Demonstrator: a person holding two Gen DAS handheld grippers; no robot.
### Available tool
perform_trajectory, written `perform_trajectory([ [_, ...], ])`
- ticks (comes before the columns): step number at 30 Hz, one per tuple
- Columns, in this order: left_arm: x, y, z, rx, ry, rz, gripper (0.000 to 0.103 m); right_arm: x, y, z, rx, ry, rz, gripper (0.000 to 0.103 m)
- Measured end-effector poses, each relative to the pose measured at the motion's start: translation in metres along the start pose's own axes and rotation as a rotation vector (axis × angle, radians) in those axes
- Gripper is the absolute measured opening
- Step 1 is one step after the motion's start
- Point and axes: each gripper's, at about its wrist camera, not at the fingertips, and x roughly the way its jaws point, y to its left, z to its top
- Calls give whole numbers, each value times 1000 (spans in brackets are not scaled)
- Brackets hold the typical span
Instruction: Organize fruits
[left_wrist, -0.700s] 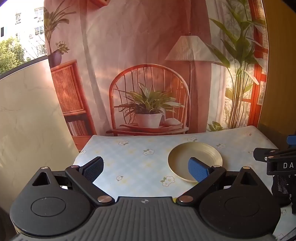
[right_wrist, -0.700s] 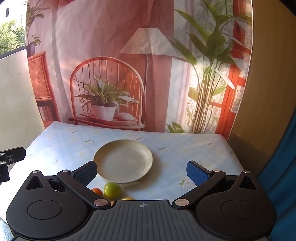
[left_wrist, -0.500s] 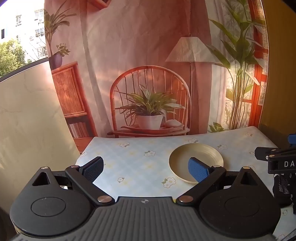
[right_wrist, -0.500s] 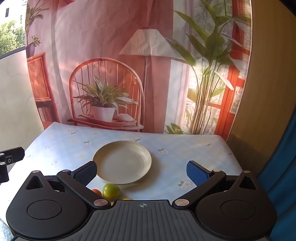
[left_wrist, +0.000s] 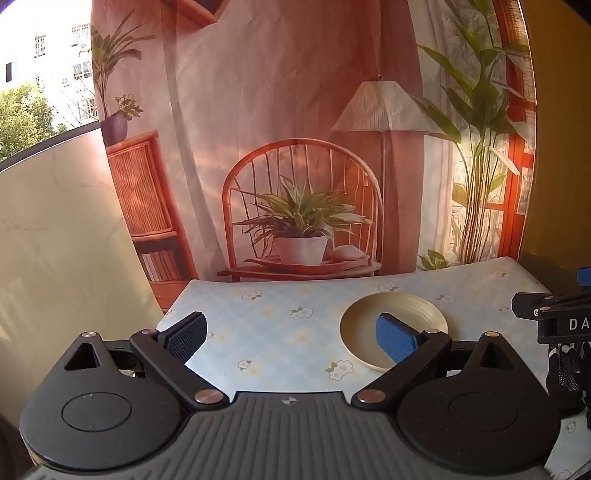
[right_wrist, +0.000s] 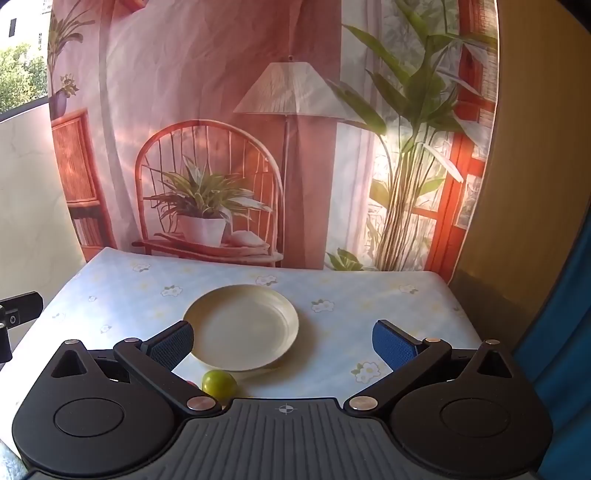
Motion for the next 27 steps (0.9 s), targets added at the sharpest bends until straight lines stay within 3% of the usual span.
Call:
perform_trajectory([
  [27, -4, 3, 0, -6, -13, 4, 99, -4, -4, -4, 9, -11, 0, 103],
])
